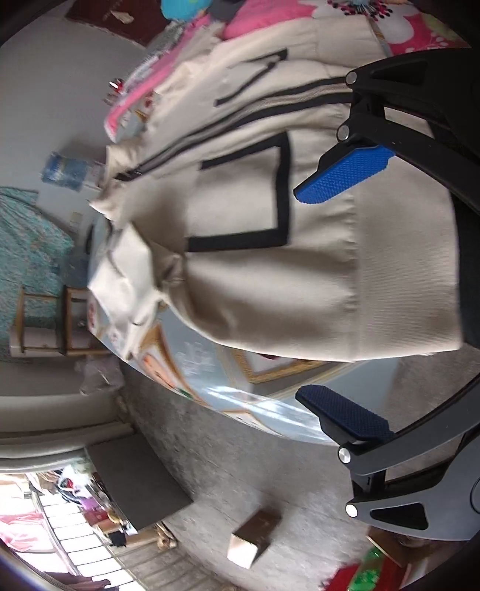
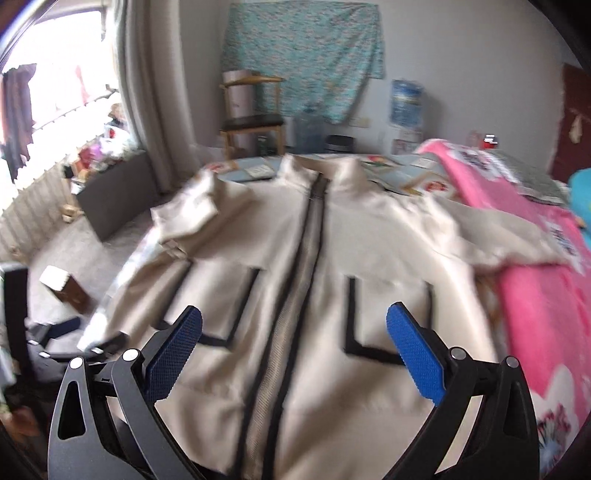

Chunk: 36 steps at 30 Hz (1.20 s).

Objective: Fold large clothes
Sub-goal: 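Grasp the jacket sleeve cuff with the right tool and lift it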

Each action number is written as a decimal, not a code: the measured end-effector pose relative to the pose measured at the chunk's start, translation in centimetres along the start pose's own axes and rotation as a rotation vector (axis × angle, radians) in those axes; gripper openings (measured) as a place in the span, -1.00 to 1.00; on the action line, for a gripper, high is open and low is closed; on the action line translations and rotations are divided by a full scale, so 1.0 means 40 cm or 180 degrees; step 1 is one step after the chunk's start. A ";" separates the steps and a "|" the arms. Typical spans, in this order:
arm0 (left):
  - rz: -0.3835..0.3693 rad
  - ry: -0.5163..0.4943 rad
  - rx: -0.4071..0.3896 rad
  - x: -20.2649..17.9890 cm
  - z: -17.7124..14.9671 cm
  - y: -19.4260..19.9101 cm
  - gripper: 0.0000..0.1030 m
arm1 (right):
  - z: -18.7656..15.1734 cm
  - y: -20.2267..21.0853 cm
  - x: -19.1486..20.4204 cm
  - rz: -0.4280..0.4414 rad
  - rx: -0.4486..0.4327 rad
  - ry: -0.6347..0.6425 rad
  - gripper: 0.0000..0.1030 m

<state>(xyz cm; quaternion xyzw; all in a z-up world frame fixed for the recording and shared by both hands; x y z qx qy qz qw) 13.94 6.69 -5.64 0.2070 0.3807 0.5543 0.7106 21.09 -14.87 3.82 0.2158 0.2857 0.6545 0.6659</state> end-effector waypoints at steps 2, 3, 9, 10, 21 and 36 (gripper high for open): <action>-0.0226 0.0042 -0.0141 0.010 0.035 -0.012 0.85 | 0.061 -0.045 0.056 0.0391 0.0147 -0.0008 0.89; -0.0348 0.0078 -0.0182 0.018 0.053 -0.021 0.85 | 0.086 -0.063 0.087 0.0586 0.0233 -0.0007 0.89; -0.0637 0.0252 -0.0134 0.053 0.142 -0.103 0.85 | 0.186 -0.259 0.264 0.1616 0.1113 -0.0317 0.89; -0.0578 0.0208 -0.0086 0.057 0.150 -0.127 0.85 | 0.192 -0.303 0.284 0.1682 0.1311 -0.0405 0.89; -0.0254 0.0063 0.0432 0.090 0.162 -0.286 0.85 | 0.140 -0.516 0.362 0.1925 0.2126 -0.0944 0.44; 0.0077 -0.0149 0.0393 0.083 0.143 -0.287 0.87 | 0.113 -0.500 0.297 0.1800 0.1850 -0.0639 -0.83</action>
Point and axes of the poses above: each gripper's, at about its wrist camera, not at the fingertips, and y roughly against the way its jaws point, x to its left, z to its top, the point moved 7 cm from there along -y, roughly the way its jaws point, and after that the axes turned 15 degrees about -z, right-handed, at the moved point
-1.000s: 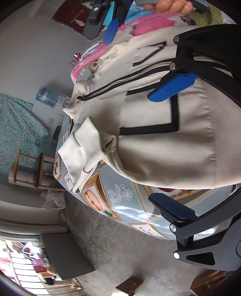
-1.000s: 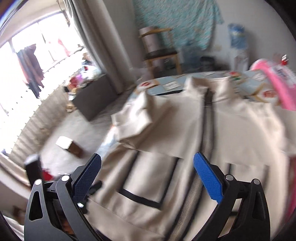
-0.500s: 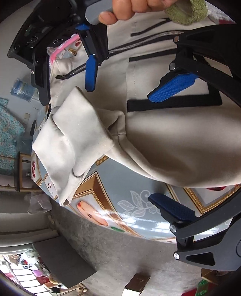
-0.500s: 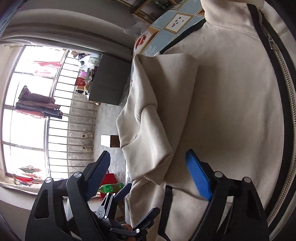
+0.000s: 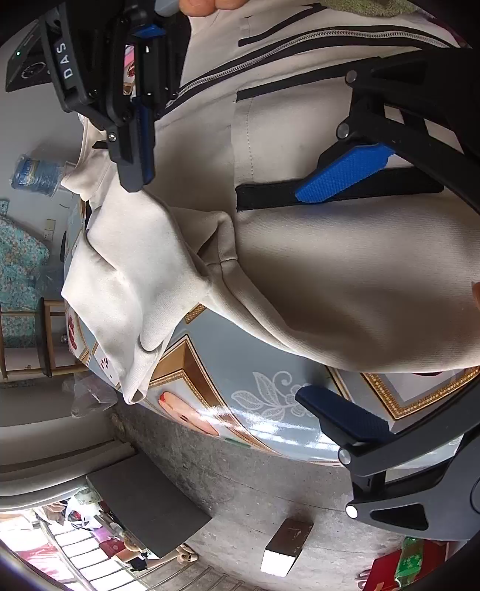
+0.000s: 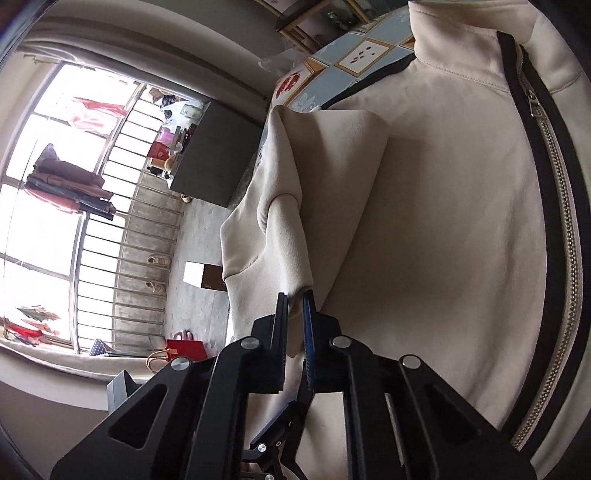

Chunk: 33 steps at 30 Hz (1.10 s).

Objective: Fold large clothes
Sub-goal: 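Grasp the jacket sleeve cuff with the right tool and lift it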

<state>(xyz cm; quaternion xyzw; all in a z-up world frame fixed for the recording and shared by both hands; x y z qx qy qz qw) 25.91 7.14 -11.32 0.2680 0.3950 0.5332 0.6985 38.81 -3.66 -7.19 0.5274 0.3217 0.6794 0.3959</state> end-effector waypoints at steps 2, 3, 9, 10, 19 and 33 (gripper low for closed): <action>-0.0002 -0.0006 0.0009 -0.002 0.000 0.002 0.87 | 0.008 0.010 -0.003 0.0093 -0.0006 -0.0029 -0.83; -0.0008 0.0001 0.0009 -0.001 0.002 0.002 0.87 | 0.016 0.013 -0.004 0.0124 -0.0011 -0.0042 -0.83; 0.0010 0.0035 -0.0022 -0.008 0.003 0.009 0.87 | 0.041 -0.011 -0.020 0.0489 0.0096 -0.0225 -0.83; 0.0012 0.0031 -0.0015 -0.007 0.003 0.009 0.87 | 0.041 -0.012 -0.022 0.0550 0.0113 -0.0263 -0.82; -0.0036 -0.0046 0.0019 -0.010 0.003 0.010 0.88 | 0.035 -0.026 -0.052 0.0678 0.0209 -0.0451 -0.78; -0.0052 -0.0030 0.0088 -0.005 0.012 -0.003 0.88 | 0.042 -0.017 -0.032 0.0426 0.0055 -0.0323 -0.86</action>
Point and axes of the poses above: each gripper's, at about its wrist camera, not at the fingertips, and y roughly against the way its jaws point, x to its left, z to its top, the point moved 7 cm from there along -y, roughly the way its jaws point, and after that the axes turned 15 degrees about -z, right-handed, at the moved point
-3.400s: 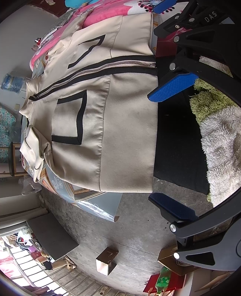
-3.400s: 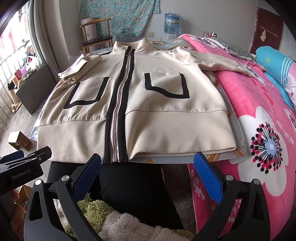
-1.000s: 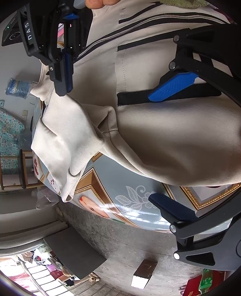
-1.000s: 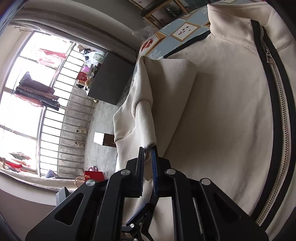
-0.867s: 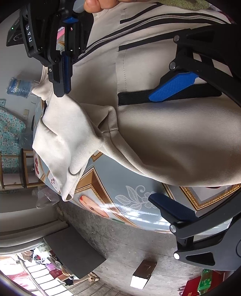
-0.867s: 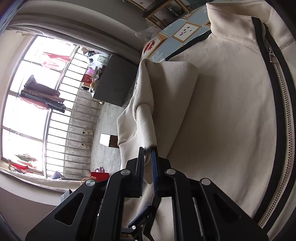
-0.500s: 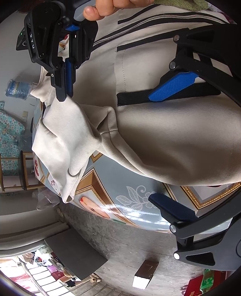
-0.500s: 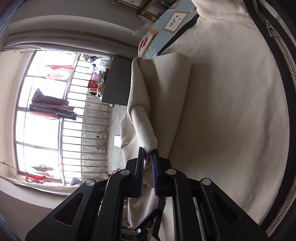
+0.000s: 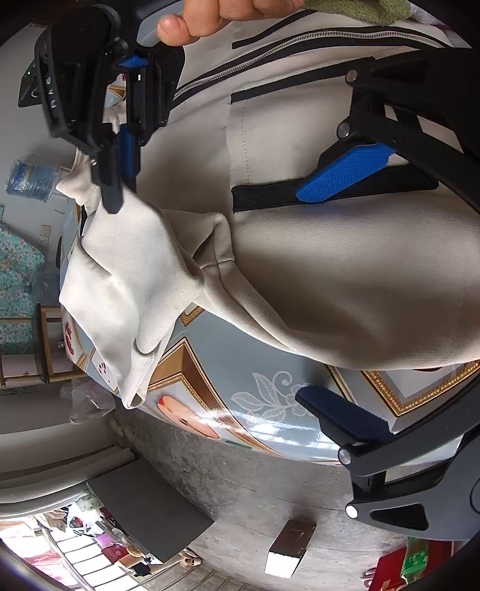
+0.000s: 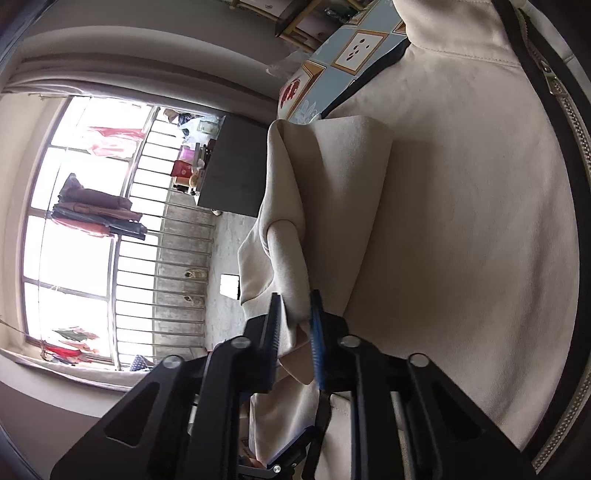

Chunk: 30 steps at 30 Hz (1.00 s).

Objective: Fold large clothes

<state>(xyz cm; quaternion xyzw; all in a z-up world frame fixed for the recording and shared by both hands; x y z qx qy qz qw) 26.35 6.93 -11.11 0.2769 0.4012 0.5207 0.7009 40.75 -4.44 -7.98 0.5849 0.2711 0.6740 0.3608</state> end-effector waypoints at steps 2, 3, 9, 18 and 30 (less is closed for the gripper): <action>0.0001 0.0007 0.0013 0.001 0.001 -0.002 0.88 | 0.001 0.020 0.009 -0.0063 -0.0087 0.0065 -0.89; 0.0001 0.0011 0.0019 0.002 0.002 -0.002 0.88 | 0.006 0.031 0.018 -0.0077 -0.0127 0.0099 -0.89; -0.0004 0.0072 0.0185 0.011 0.013 -0.013 0.88 | 0.057 0.208 0.026 -0.0036 -0.0517 0.0212 -0.90; 0.0312 0.0086 0.0130 0.061 0.101 -0.030 0.88 | 0.078 0.492 -0.324 -0.0379 -0.0865 -0.0459 -0.90; 0.0318 0.0098 0.0177 0.067 0.115 -0.050 0.88 | -0.080 0.416 -0.521 -0.0656 -0.0655 -0.0883 -0.27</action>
Point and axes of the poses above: each gripper's, at about its wrist camera, not at the fingertips, and y roughly against the way its jaws point, x to its left, z to its top, the point moved 7 cm from there along -y, roughly the way its jaws point, and after that the axes turned 15 degrees about -z, right-handed, at the moved point
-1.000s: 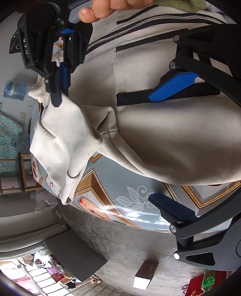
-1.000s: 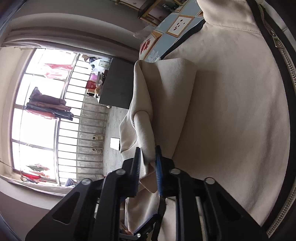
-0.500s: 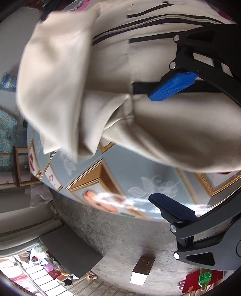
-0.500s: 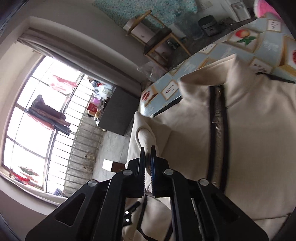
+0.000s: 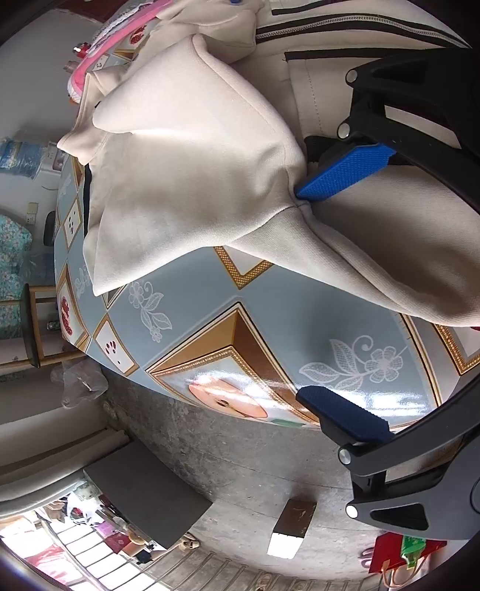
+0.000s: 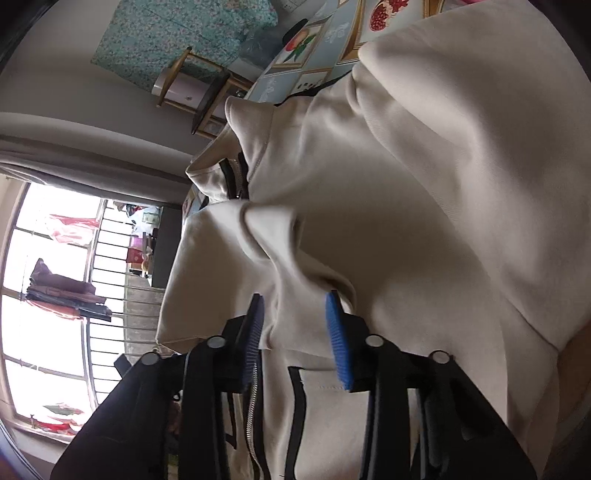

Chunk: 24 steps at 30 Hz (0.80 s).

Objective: Fold large clothes

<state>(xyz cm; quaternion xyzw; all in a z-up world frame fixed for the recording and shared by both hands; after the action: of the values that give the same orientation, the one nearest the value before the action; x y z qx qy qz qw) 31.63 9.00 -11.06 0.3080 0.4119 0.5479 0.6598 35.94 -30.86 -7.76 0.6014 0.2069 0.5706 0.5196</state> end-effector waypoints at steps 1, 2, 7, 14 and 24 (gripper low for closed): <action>0.0000 0.0010 -0.0003 0.001 0.000 -0.001 0.88 | -0.005 -0.005 -0.005 -0.0052 0.0004 0.0009 -0.27; 0.0005 0.0020 -0.0006 0.000 0.000 -0.001 0.88 | -0.002 -0.006 -0.011 -0.0094 0.0003 0.0017 -0.27; 0.0010 0.0038 -0.0023 -0.001 0.001 -0.003 0.88 | 0.023 -0.030 -0.012 -0.0298 -0.0050 0.0132 -0.27; -0.0080 0.0107 -0.0059 0.007 -0.002 -0.003 0.88 | 0.011 -0.056 0.059 -0.0896 -0.0187 0.0851 -0.78; -0.0140 0.0185 -0.0074 0.016 -0.008 0.001 0.88 | 0.109 0.113 0.042 -0.1247 -0.0676 0.0837 -0.84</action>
<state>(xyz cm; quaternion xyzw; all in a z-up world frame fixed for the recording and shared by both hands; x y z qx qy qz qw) 31.38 9.63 -11.32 0.2751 0.4312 0.5467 0.6630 38.76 -32.82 -2.23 0.4126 0.3241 0.5508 0.6491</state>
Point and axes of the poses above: each gripper's, at about its wrist camera, not at the fingertips, and y roughly against the way its jaws point, x to its left, z to its top, the point moved 7 cm from there along -y, roughly the way its jaws point, and after that the axes turned 15 degrees about -z, right-handed, at the moved point
